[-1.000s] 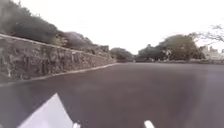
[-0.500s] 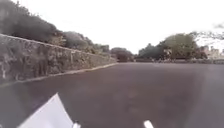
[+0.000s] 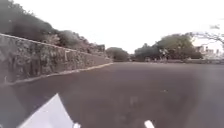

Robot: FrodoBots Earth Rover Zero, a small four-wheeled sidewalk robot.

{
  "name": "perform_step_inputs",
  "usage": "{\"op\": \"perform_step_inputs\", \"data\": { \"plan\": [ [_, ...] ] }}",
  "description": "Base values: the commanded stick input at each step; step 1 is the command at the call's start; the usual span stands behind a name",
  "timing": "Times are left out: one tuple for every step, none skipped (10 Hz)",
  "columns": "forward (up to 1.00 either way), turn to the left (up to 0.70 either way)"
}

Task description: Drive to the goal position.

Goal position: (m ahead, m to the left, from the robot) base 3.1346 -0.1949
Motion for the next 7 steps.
{"op": "perform_step_inputs", "data": {
  "plan": [
    [0.50,0.00],
    [0.50,0.00],
    [0.50,0.00],
    [0.50,0.00],
    [0.50,0.00],
    [0.50,0.00],
    [0.50,0.00]
  ]
}}
